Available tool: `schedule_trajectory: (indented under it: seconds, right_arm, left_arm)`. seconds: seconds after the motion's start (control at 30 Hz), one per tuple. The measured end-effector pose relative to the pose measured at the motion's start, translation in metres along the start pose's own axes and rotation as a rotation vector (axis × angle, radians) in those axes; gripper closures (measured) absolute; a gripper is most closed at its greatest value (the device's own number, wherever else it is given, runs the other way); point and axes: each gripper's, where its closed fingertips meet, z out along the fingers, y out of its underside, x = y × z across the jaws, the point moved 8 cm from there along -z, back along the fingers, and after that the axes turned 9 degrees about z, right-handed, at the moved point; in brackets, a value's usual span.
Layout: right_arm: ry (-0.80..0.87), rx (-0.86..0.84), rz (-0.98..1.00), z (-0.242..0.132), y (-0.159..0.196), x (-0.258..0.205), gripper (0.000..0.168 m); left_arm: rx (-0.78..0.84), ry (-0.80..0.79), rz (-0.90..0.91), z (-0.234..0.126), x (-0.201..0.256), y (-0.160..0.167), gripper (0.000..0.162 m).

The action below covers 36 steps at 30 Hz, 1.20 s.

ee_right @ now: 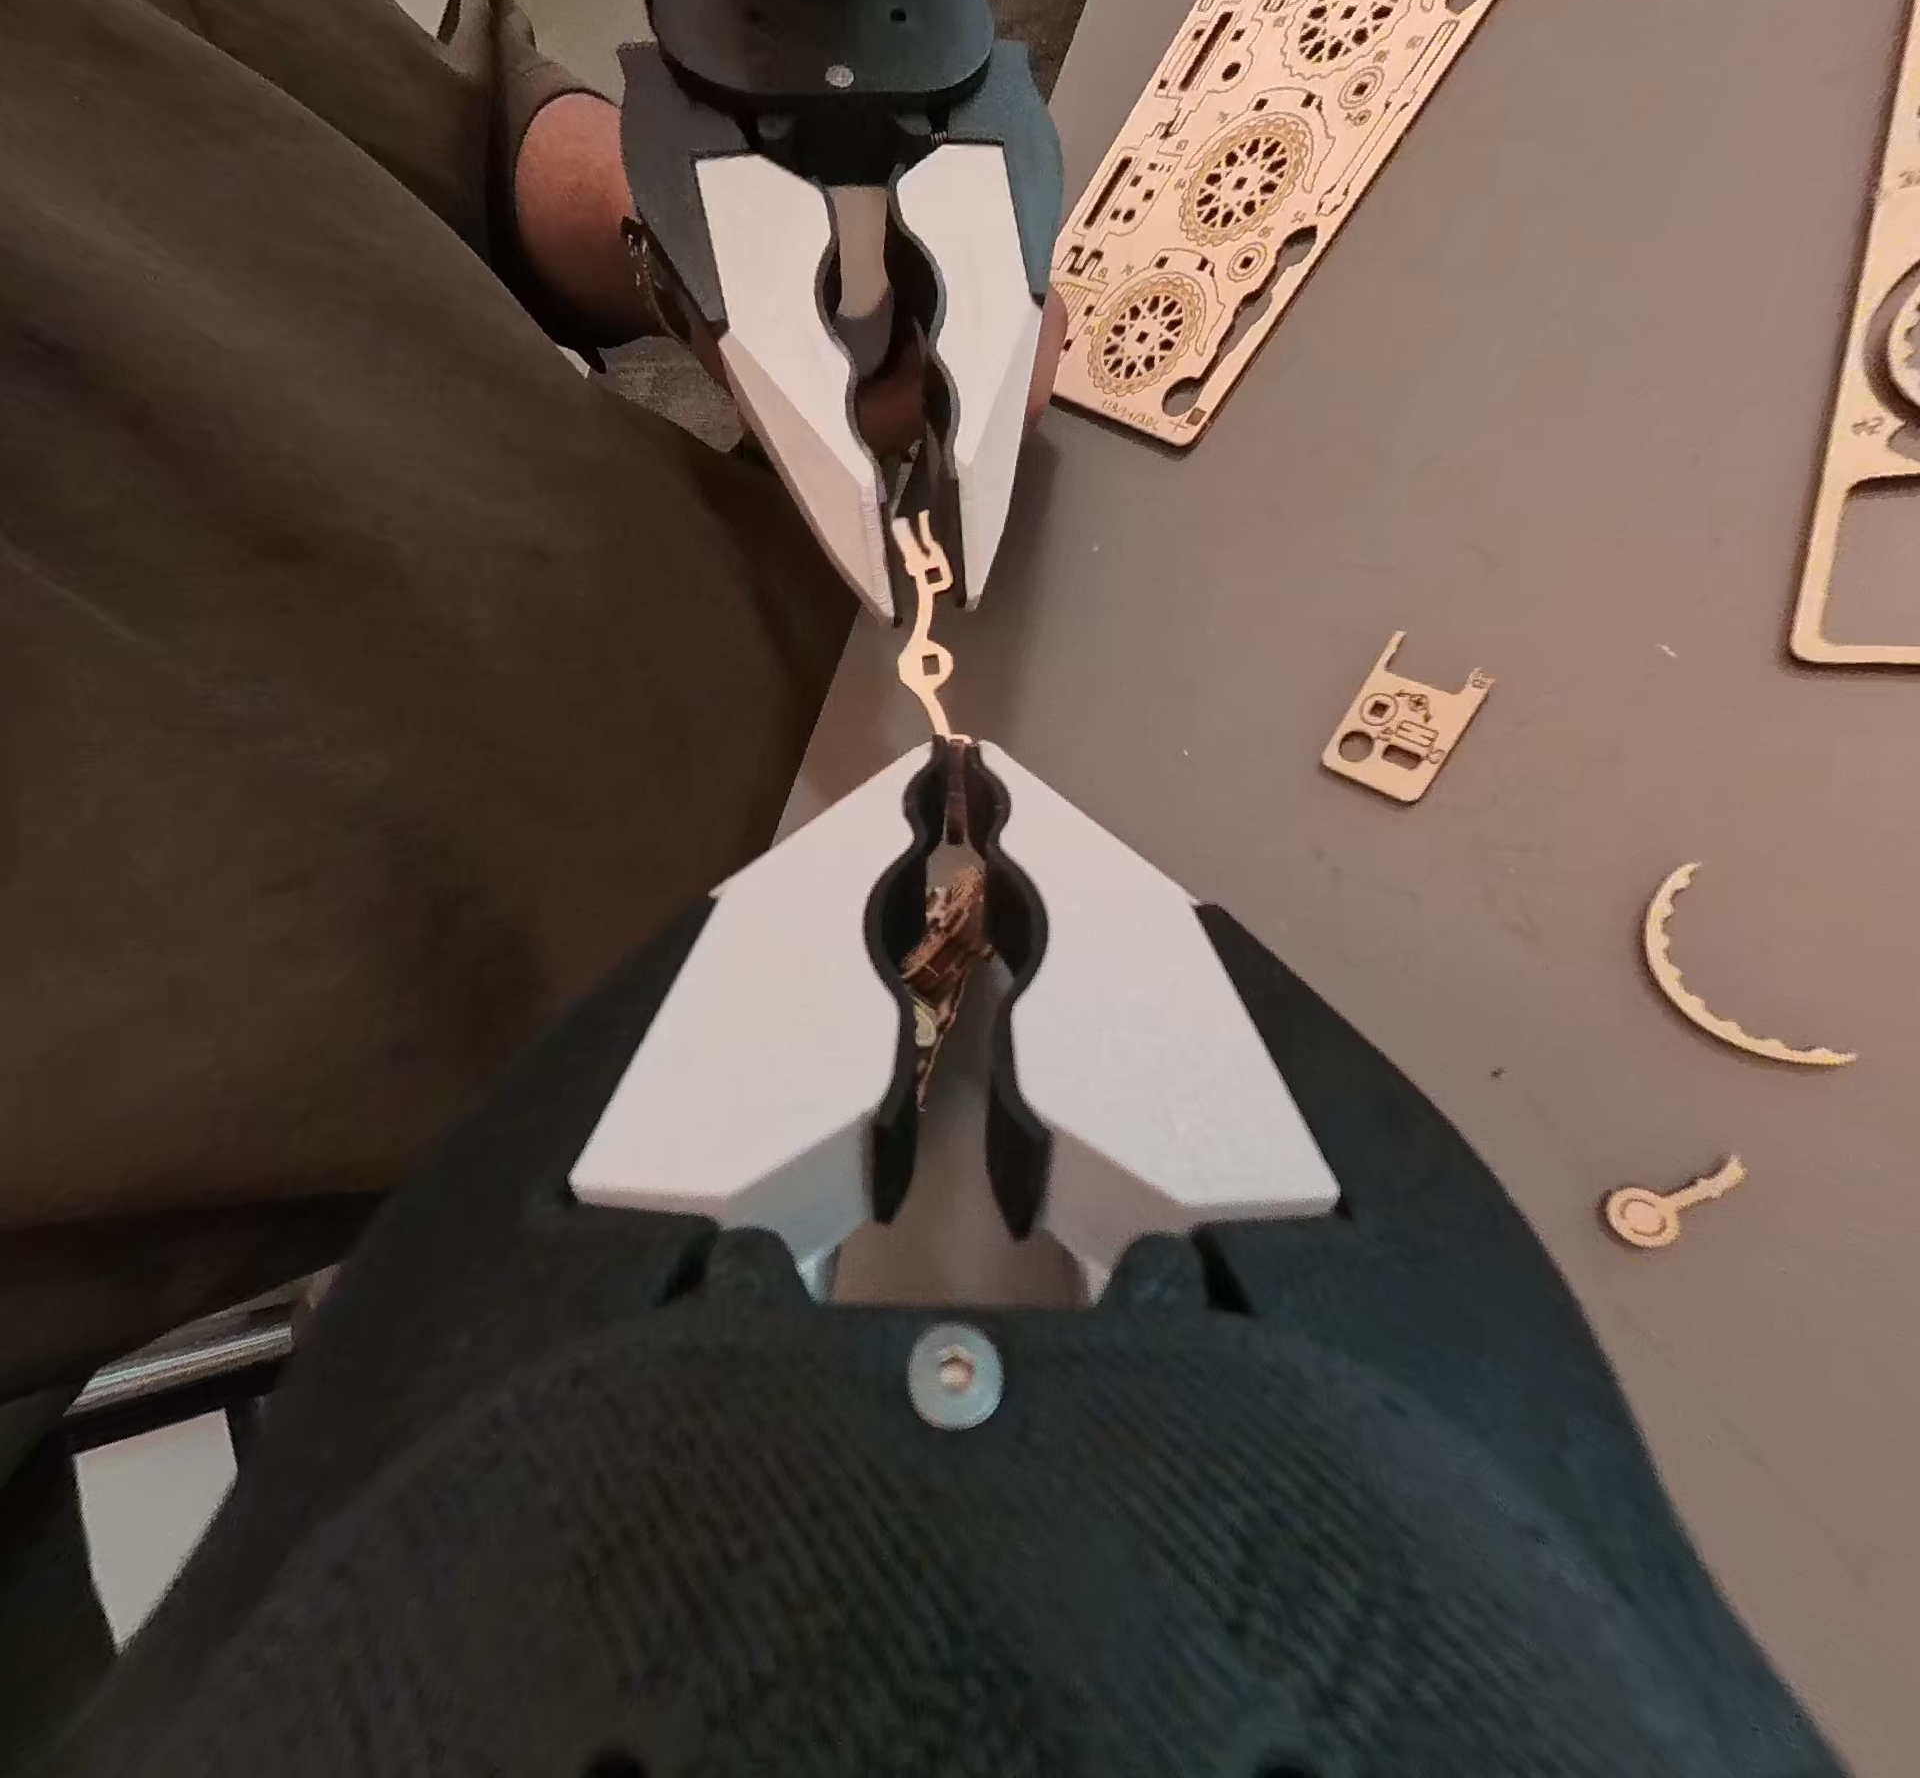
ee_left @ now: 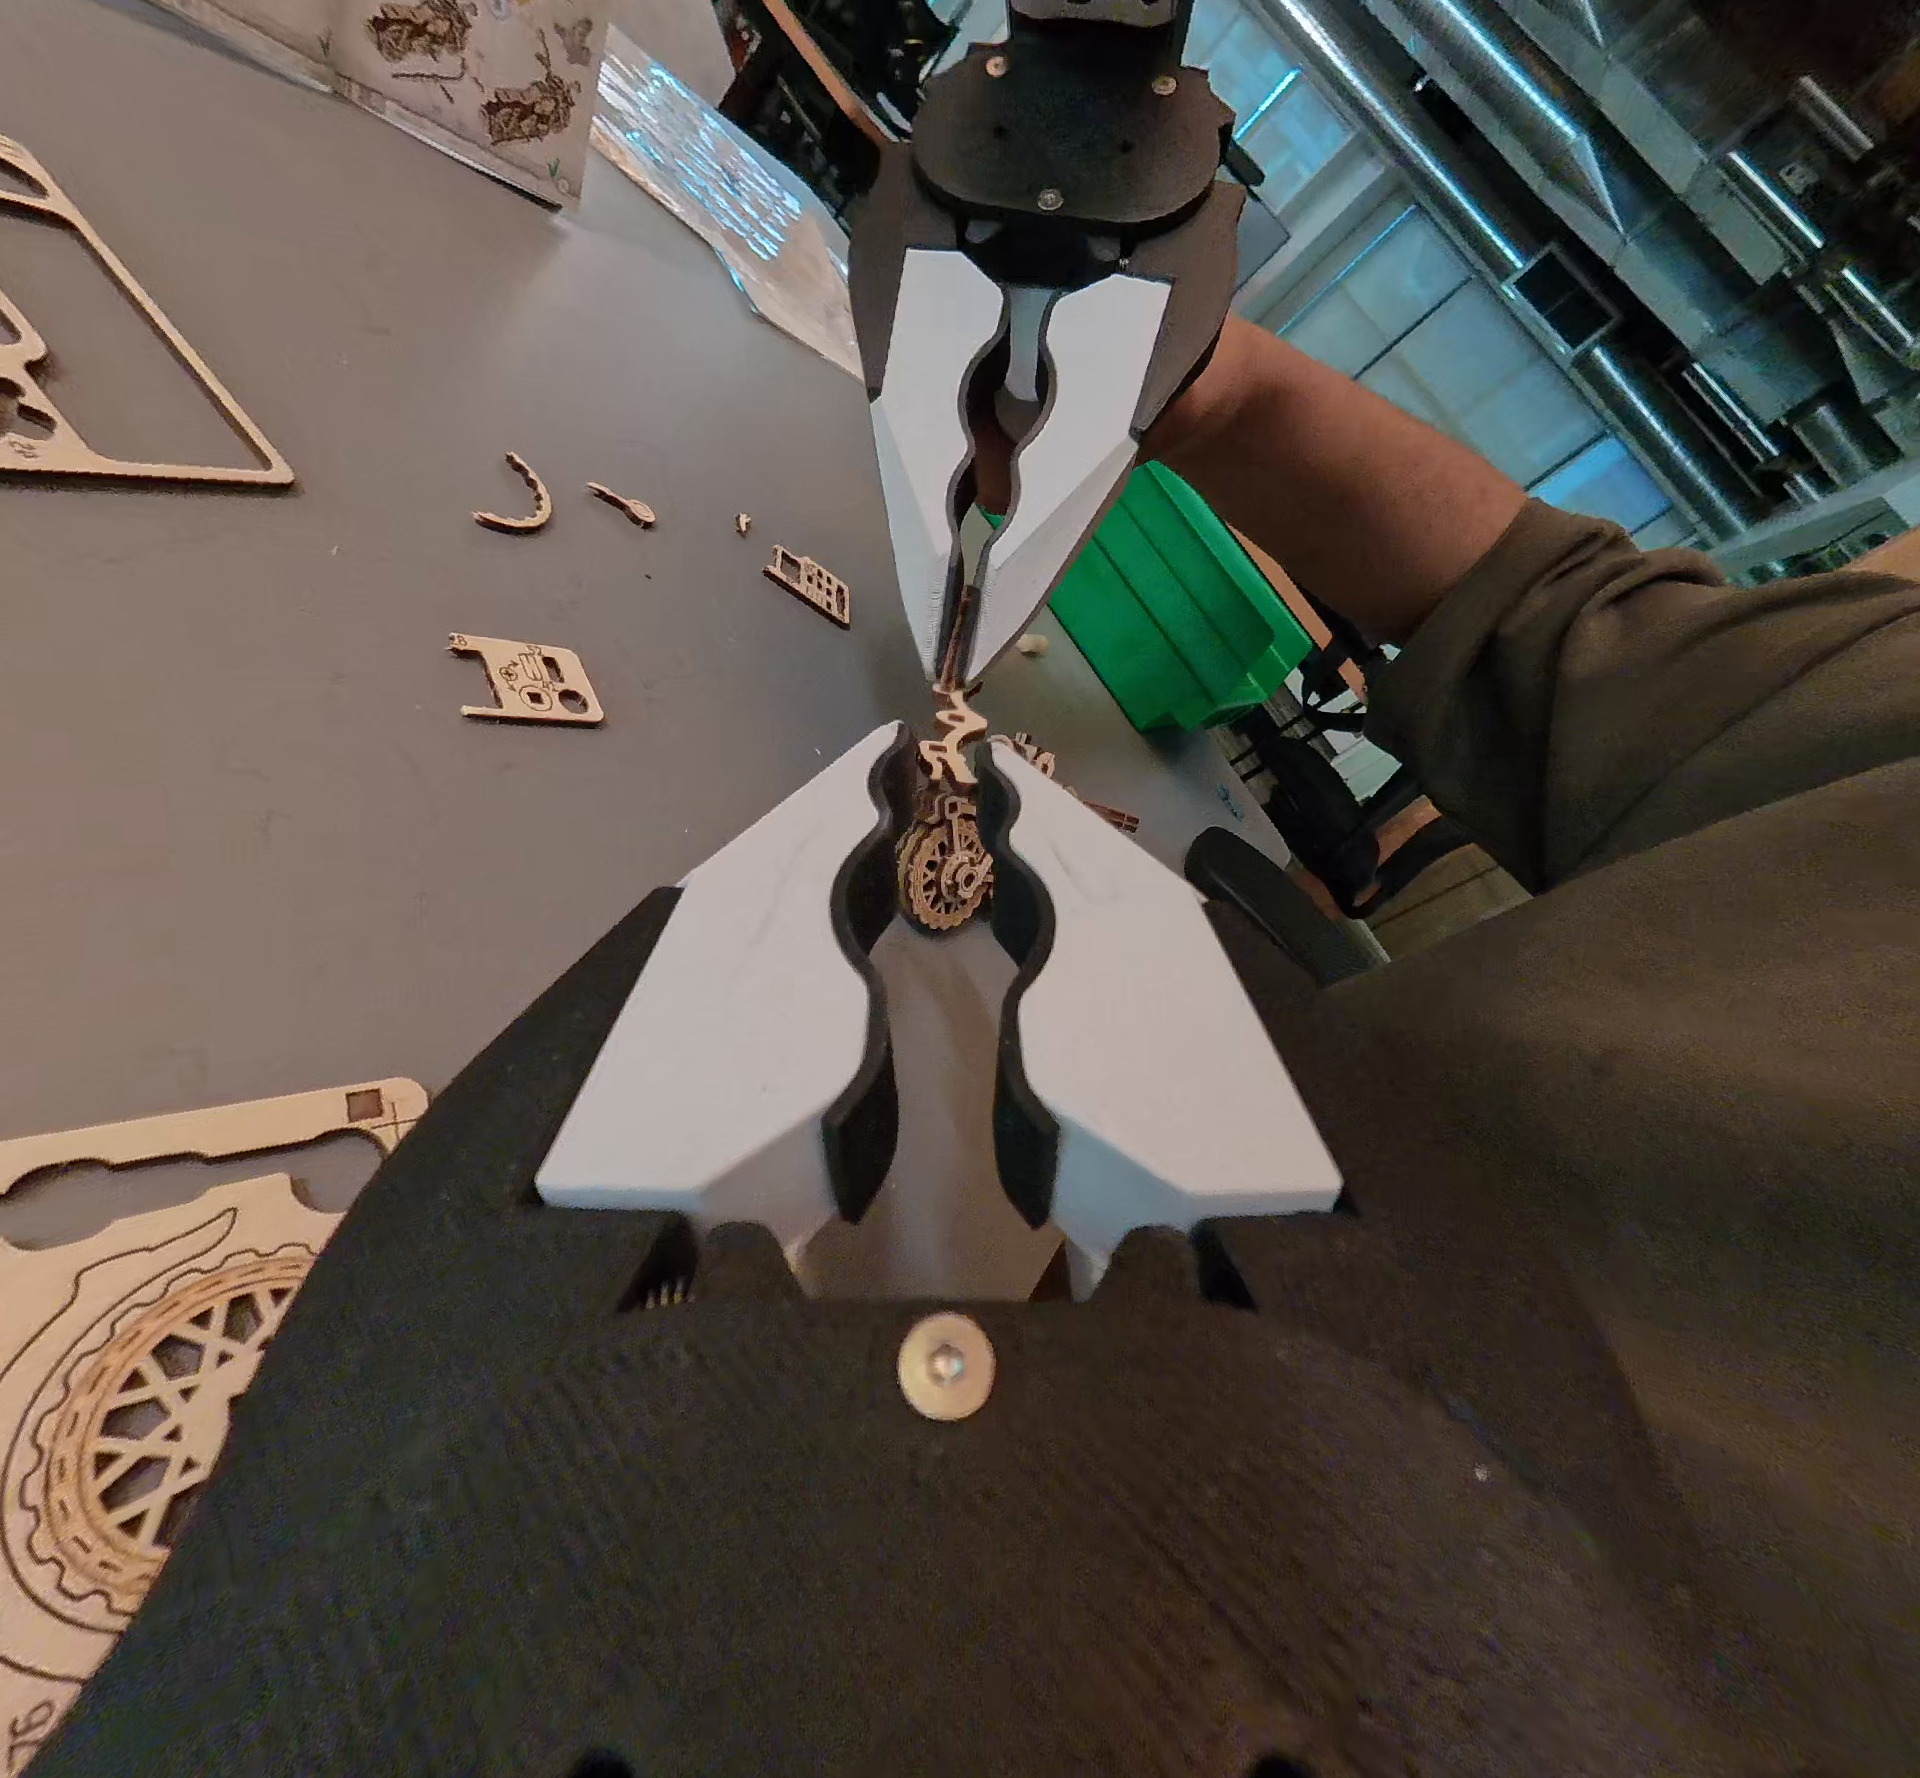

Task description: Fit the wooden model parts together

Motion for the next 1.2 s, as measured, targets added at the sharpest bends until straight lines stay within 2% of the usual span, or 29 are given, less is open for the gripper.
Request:
schedule_trajectory:
  seconds: [0.17, 0.33, 0.4, 0.5, 0.57, 0.67, 0.8, 0.93, 1.07, 1.2]
  right_arm:
    - [0.008, 0.021, 0.013, -0.006, -0.002, 0.001, 0.147]
    - [0.087, 0.191, 0.001, -0.024, -0.004, -0.010, 0.140]
    - [0.245, 0.260, -0.030, -0.030, 0.000, -0.015, 0.137]
    - [0.621, 0.358, -0.014, -0.034, 0.017, -0.023, 0.140]
    - [0.731, 0.471, -0.008, -0.026, 0.031, -0.038, 0.137]
    - [0.834, 0.614, -0.100, -0.009, 0.046, -0.061, 0.140]
    - [1.079, 0.636, -0.258, 0.002, 0.059, -0.072, 0.143]
    - [1.313, 0.571, -0.381, 0.007, 0.076, -0.072, 0.148]
    - [1.337, 0.556, -0.523, 0.017, 0.080, -0.082, 0.150]
    - [1.348, 0.532, -0.474, 0.022, 0.084, -0.074, 0.148]
  left_arm:
    - [0.028, -0.010, -0.024, -0.004, -0.003, -0.002, 0.156]
    - [0.061, -0.041, -0.031, -0.009, -0.007, -0.006, 0.156]
    - [0.083, -0.065, -0.017, -0.011, -0.007, -0.008, 0.156]
    - [0.165, -0.144, 0.045, -0.014, -0.004, -0.015, 0.156]
    - [0.246, -0.189, 0.104, -0.014, 0.004, -0.022, 0.156]
    - [0.243, -0.225, 0.197, 0.003, 0.018, -0.025, 0.156]
    - [0.201, -0.234, 0.296, 0.030, 0.031, -0.024, 0.156]
    - [0.125, -0.202, 0.280, 0.055, 0.029, -0.026, 0.156]
    - [0.071, -0.170, 0.219, 0.068, 0.015, -0.019, 0.156]
    - [0.034, -0.130, 0.129, 0.075, 0.008, -0.012, 0.156]
